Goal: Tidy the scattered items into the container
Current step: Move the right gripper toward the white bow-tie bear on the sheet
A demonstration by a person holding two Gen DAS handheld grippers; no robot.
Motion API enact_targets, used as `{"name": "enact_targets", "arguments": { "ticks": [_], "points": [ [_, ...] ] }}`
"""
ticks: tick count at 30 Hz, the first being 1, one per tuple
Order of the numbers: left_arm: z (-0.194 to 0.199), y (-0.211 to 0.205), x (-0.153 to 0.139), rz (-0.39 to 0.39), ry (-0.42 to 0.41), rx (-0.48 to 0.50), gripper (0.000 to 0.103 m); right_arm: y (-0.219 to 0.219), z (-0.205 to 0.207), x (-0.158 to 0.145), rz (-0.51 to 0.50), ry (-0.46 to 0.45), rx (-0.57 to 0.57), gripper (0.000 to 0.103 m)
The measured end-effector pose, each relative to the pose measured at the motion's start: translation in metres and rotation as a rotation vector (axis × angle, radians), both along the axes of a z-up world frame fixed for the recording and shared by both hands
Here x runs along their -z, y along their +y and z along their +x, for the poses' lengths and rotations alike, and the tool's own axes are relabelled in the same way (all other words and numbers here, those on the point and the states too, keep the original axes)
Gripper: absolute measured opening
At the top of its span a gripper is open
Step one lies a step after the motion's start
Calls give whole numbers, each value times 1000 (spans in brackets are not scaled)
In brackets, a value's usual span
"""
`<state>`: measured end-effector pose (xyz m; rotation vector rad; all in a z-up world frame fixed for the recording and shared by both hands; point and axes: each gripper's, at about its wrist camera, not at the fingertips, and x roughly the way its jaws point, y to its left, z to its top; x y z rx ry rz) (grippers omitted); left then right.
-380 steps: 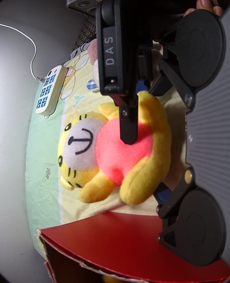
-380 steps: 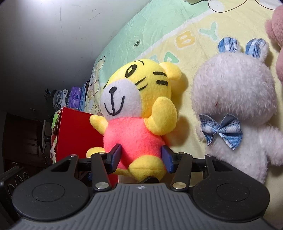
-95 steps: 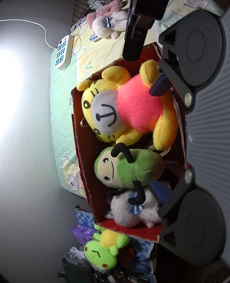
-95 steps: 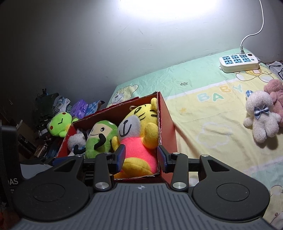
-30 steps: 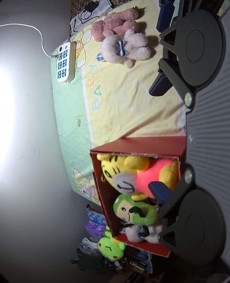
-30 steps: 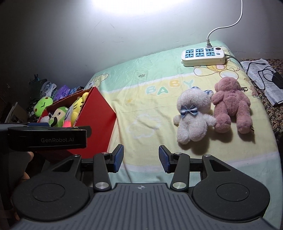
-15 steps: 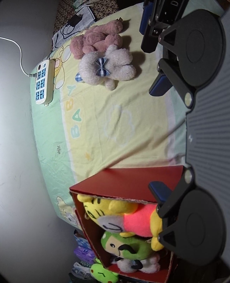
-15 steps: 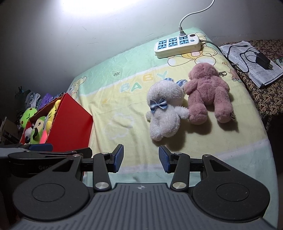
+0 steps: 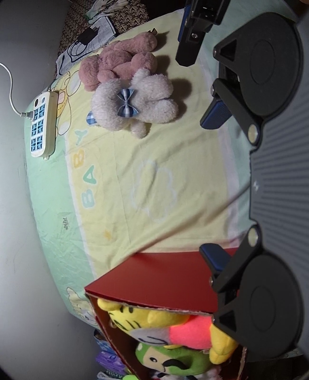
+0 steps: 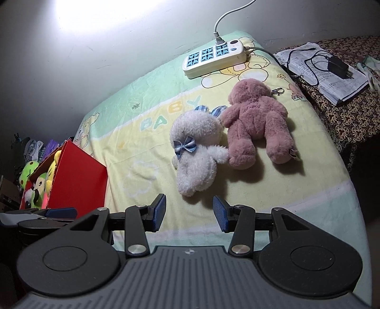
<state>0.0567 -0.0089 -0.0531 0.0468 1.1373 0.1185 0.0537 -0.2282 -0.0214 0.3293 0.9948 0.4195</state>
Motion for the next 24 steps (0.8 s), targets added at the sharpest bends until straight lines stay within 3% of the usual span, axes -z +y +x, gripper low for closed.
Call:
{"name": "enact_targets", "arguments": {
  "ticks": [11, 17, 21, 24],
  "points": [
    [28, -1, 18, -65, 53, 6, 102, 0, 29, -3, 8, -25, 16, 47],
    [42, 2, 28, -265, 85, 17, 102, -6, 45, 7, 14, -5, 53, 47],
    [49, 4, 40, -299, 88, 2, 102, -8, 50, 13, 30, 15, 57, 47],
    [54, 9, 48, -366, 87, -6, 102, -8, 55, 14, 69, -2, 54, 47]
  ]
}}
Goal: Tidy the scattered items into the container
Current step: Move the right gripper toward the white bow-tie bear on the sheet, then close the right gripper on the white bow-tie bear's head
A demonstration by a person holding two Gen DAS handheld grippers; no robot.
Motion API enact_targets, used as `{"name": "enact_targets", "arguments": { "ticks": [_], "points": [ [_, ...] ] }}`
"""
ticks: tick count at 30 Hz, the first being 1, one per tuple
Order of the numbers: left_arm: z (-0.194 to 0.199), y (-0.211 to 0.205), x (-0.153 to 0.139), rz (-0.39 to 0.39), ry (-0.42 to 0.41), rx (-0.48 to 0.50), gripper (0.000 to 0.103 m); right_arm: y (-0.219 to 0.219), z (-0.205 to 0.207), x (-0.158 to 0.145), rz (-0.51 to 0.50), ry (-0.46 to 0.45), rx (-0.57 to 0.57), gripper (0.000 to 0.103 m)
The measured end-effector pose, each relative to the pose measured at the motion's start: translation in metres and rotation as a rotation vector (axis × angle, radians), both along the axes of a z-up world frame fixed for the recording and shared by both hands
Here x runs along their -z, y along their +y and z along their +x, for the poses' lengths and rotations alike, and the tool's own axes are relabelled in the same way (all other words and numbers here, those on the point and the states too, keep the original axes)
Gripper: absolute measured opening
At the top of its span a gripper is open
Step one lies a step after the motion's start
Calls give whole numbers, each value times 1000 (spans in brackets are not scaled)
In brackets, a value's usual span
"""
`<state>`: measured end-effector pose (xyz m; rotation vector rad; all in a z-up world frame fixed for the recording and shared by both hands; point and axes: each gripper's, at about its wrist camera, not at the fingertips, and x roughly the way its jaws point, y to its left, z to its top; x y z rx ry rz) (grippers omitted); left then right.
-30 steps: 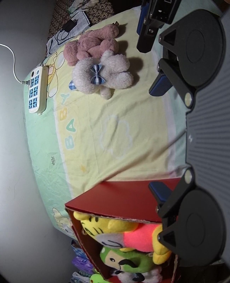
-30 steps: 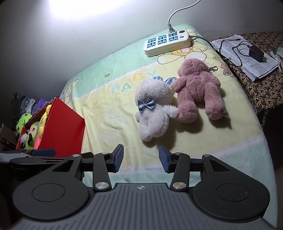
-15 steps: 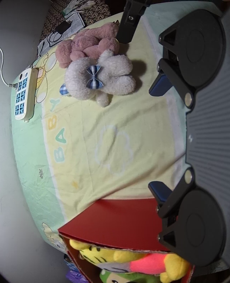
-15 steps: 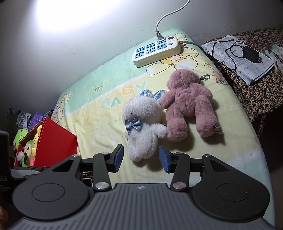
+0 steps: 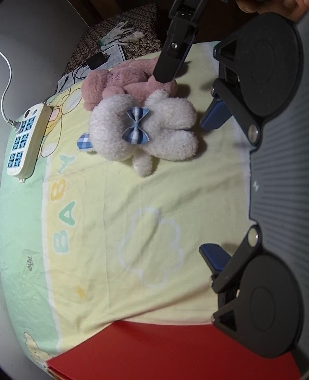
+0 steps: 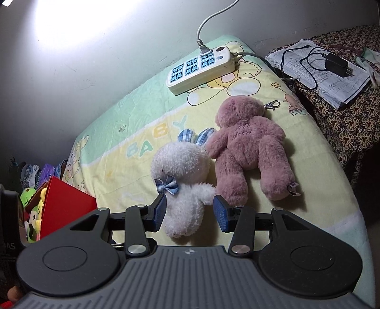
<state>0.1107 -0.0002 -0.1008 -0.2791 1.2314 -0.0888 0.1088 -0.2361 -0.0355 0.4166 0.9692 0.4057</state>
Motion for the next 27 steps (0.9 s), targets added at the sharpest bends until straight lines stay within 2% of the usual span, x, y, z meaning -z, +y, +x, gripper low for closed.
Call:
{"name": "enact_targets", "arguments": {
  "ticks": [2, 9, 15, 18, 27],
  "points": [
    [2, -1, 2, -23, -15, 6, 102, 3, 4, 0, -2, -18, -9, 47],
    [10, -12, 9, 26, -86, 77, 102, 9, 22, 17, 27, -14, -15, 47],
    [22, -5, 19, -34, -81, 46, 102, 20, 35, 27, -3, -20, -37, 48],
    [26, -7, 20, -50, -84, 46, 102, 21, 39, 34, 10, -5, -39, 55],
    [38, -11, 22, -88, -120, 55, 102, 25, 50, 45, 34, -14, -70, 61]
  ]
}}
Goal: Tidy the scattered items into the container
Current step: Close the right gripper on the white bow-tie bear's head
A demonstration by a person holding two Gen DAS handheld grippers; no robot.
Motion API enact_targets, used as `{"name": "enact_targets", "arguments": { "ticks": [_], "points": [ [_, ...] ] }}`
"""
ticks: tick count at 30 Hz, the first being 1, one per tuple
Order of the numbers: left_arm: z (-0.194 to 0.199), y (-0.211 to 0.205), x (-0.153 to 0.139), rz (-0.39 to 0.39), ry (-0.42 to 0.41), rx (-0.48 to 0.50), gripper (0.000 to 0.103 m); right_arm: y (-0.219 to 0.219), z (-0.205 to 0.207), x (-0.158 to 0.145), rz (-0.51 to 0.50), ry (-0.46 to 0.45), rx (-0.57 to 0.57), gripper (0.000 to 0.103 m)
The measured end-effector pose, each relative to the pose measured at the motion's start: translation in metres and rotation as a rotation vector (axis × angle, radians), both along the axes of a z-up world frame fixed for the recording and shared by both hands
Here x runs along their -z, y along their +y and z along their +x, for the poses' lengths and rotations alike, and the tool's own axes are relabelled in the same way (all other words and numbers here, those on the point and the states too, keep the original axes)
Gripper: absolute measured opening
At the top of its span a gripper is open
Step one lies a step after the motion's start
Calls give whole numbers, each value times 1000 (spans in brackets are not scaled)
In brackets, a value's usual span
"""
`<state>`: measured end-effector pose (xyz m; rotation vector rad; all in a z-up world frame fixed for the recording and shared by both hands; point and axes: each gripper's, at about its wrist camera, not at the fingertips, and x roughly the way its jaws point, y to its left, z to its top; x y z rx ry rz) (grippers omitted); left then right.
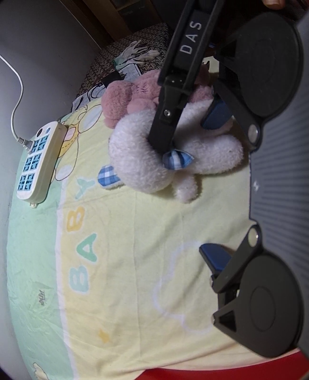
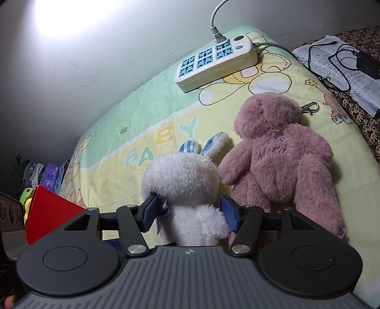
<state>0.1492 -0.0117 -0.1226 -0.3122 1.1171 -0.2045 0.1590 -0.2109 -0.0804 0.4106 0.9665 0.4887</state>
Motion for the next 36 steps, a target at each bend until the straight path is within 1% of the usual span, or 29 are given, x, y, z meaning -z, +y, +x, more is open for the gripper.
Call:
{"name": "enact_targets", "arguments": {
  "ticks": [3, 6, 9, 13, 15, 18, 20, 22, 24, 26, 29, 30, 31, 33, 36],
  "points": [
    [2, -3, -1, -10, -11, 6, 102, 1, 1, 1, -3, 0, -13, 61],
    [2, -4, -1, -7, -16, 18, 102, 0, 1, 2, 6, 14, -20, 57],
    [1, -2, -2, -19, -16, 17, 102, -2, 0, 2, 20, 27, -28, 52],
    [-5, 1, -4, -28, -16, 20, 102, -2, -3, 0, 34, 47, -46, 49],
    [-10, 2, -8, -41, -22, 31, 102, -2, -5, 2, 78, 85, -66, 46],
    [-24, 1, -13, -47, -27, 69, 102, 1, -14, 9, 178, 178, -113, 45],
    [-33, -1, -13, -43, -25, 85, 102, 6, -23, 13, 180, 199, -124, 45],
    [-42, -1, -13, -37, -27, 96, 102, 6, -30, 12, 178, 186, -130, 47],
    [-46, 0, -12, -17, -35, 96, 102, 3, -31, 11, 181, 187, -111, 50],
    [-43, 1, -9, -11, -27, 84, 102, 0, -28, 12, 178, 183, -81, 52],
    [-34, 2, -7, -22, -25, 60, 102, -1, -24, 12, 190, 180, -57, 54],
    [-30, 0, -7, -17, -33, 62, 101, -1, -23, 13, 190, 179, -51, 55],
    [-27, -2, -7, -3, -40, 71, 99, 0, -22, 13, 188, 178, -46, 57],
    [-22, -9, -4, 25, -32, 82, 96, 3, -19, 15, 185, 181, -51, 60],
    [-21, -14, -3, 49, -40, 100, 94, 6, -17, 17, 182, 183, -68, 60]
  ]
}}
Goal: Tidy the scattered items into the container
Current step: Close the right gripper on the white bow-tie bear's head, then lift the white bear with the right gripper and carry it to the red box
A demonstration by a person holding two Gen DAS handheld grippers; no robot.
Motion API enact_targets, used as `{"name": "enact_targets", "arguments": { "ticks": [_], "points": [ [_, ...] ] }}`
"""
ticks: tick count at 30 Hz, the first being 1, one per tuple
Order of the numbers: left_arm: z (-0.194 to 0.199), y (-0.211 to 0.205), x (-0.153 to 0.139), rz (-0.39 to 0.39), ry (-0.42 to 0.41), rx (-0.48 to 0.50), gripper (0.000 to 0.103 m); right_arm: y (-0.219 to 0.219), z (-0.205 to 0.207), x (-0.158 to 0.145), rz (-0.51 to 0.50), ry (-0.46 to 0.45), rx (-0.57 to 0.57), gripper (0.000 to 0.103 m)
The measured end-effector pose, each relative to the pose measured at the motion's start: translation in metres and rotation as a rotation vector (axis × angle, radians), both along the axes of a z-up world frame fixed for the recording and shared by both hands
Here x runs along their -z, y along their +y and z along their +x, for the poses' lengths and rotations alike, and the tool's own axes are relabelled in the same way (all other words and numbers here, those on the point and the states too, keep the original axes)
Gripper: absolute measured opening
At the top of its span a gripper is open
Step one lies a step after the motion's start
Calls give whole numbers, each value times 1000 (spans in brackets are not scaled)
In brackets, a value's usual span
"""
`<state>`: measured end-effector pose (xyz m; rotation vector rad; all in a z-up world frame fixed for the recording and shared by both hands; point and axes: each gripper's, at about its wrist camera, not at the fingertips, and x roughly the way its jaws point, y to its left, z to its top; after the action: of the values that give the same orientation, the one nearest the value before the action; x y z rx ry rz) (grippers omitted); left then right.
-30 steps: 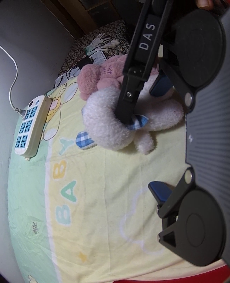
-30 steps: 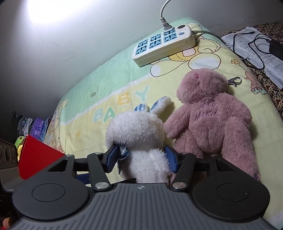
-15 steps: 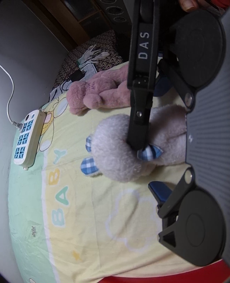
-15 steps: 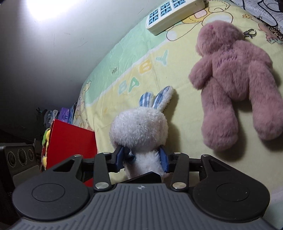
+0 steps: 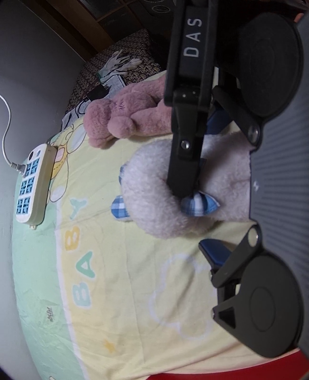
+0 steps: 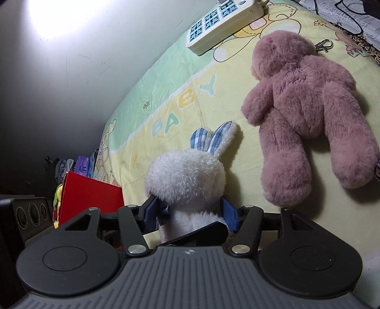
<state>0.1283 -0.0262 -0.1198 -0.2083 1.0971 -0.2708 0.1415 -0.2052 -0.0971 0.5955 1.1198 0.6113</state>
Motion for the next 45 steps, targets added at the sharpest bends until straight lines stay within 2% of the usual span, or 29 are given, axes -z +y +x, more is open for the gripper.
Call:
{"name": "enact_targets", "arguments": {
  "ticks": [9, 17, 21, 25, 30, 33, 36, 39, 42, 45],
  "points": [
    [-2, 0, -5, 3, -1, 10, 88, -7, -1, 0, 17, 24, -11, 51],
    [-19, -5, -16, -11, -8, 31, 73, -14, -12, -4, 26, 56, 4, 45],
    [-33, -8, -23, -4, -20, 39, 72, -16, -25, -10, 21, 48, -9, 44],
    [-52, -7, -29, -29, -19, 54, 73, -17, -38, -13, 35, 51, -25, 44],
    [-73, -6, -22, -14, 5, 63, 73, -12, -55, -8, 19, 68, -58, 44],
    [-74, -3, -15, -13, 24, 48, 75, -12, -59, -5, 18, 66, -44, 46],
    [-72, -3, -12, -6, 16, 38, 81, -10, -56, -5, 18, 67, -34, 49],
    [-67, -4, -4, -9, 43, 33, 77, -8, -53, -2, 19, 75, -31, 53],
    [-67, -9, -4, 13, 33, 40, 76, -8, -52, 2, 30, 86, -24, 56],
    [-69, -12, -4, 32, 27, 42, 75, -8, -52, 4, 31, 99, -30, 55]
  ]
}}
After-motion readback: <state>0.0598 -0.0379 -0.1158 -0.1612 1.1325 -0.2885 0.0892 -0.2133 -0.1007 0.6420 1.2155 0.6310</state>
